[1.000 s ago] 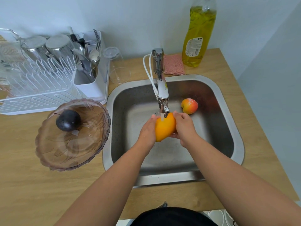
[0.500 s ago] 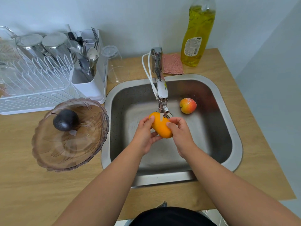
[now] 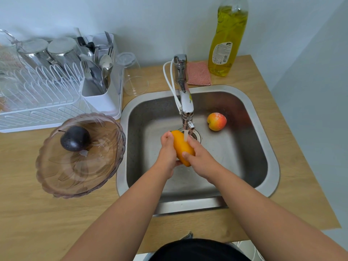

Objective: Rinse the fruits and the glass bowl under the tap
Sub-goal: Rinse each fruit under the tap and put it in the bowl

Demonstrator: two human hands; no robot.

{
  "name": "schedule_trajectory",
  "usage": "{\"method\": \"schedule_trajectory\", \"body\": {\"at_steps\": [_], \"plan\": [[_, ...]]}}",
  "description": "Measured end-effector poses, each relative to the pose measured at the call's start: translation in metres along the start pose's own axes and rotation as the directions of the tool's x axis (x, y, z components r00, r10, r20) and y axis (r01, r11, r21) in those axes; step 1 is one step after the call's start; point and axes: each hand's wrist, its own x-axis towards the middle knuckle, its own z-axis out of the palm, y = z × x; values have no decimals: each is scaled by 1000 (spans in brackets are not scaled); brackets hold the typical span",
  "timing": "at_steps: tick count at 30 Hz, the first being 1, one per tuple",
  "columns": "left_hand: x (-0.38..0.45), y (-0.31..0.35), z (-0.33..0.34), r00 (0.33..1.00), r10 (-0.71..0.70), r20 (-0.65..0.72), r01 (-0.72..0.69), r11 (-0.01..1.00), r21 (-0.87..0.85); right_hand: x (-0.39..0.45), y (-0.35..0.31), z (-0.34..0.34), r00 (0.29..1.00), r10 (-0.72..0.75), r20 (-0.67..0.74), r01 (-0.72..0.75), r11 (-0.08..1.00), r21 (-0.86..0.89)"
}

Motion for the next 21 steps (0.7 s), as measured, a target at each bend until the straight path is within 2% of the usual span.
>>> {"method": "schedule_trajectory", "body": {"at_steps": [2,4,6,8,10,13,16,18,21], "plan": [[1,0,-2,999,40,2,-40,999,14,-3,0,-1,1000,-10,-14,11,995,96],[0,0,-3,994,109,23,-110,994,30,-1,-1,0,992,33,-122,-2,969,245],[-2,-3,-1,985,169,45,-172,982,79,5,-4,1,963,189,-190,-110,926,362],[-3,-5,2,980,190,67,-195,977,85,5,-12,-1,911,404,-79,-316,809,495],[-3,-5,2,976,196,96,-199,980,27,3,-13,-4,888,460,19,-391,731,560],[-3,-2,1,972,201,121,-201,980,-14,3,-6,-4,939,336,-78,-245,810,533],[-4,2,0,987,127,95,-123,991,-54,3,6,-6,979,116,-169,-60,951,305],[-3,6,-2,995,70,66,-67,997,-43,3,11,-12,985,5,-170,31,977,210],[-1,12,-8,997,27,73,-22,997,-68,3,15,-17,979,-31,-199,85,959,271]]}}
